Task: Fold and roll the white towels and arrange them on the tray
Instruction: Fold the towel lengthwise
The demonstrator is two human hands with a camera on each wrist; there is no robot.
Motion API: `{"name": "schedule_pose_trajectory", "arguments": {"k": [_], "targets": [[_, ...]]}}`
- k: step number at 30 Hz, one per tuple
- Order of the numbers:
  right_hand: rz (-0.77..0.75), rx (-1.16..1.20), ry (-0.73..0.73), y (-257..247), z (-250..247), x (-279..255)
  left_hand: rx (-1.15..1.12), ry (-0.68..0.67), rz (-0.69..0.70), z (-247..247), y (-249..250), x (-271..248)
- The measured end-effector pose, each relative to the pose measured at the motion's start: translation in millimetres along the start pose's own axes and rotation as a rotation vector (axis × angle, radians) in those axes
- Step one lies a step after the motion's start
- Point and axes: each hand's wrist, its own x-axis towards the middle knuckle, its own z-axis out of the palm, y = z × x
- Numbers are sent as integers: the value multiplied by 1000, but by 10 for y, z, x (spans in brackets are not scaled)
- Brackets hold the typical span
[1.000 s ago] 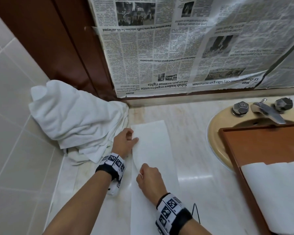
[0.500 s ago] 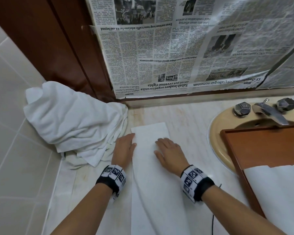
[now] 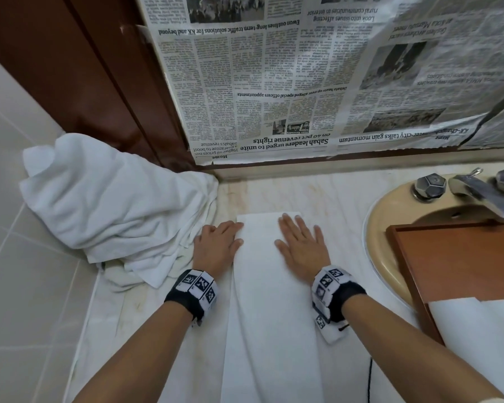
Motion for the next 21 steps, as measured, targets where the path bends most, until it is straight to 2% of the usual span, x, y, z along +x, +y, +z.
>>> {"name": "schedule_pose_trajectory", "arguments": {"k": [3,6,8,14,17,21], "targets": [[66,14,-1,-16,-66,-71,12,-6,-32,-16,82,-13],[-71,-9,-9,-224,6,-302,22,7,-70,-19,155,-4],[-110,-32,-39,-264,110,-441,43,3,-98,-3,190,-21],[87,54,-11,-8,52,-384,23,18,-131,62,267,-218],[3,61,56,-127,93,-573,-28,-5,-36,143,357,-501],[-89,79,147,-256,420,-1043,26,-95,72,397,389,-982]]}}
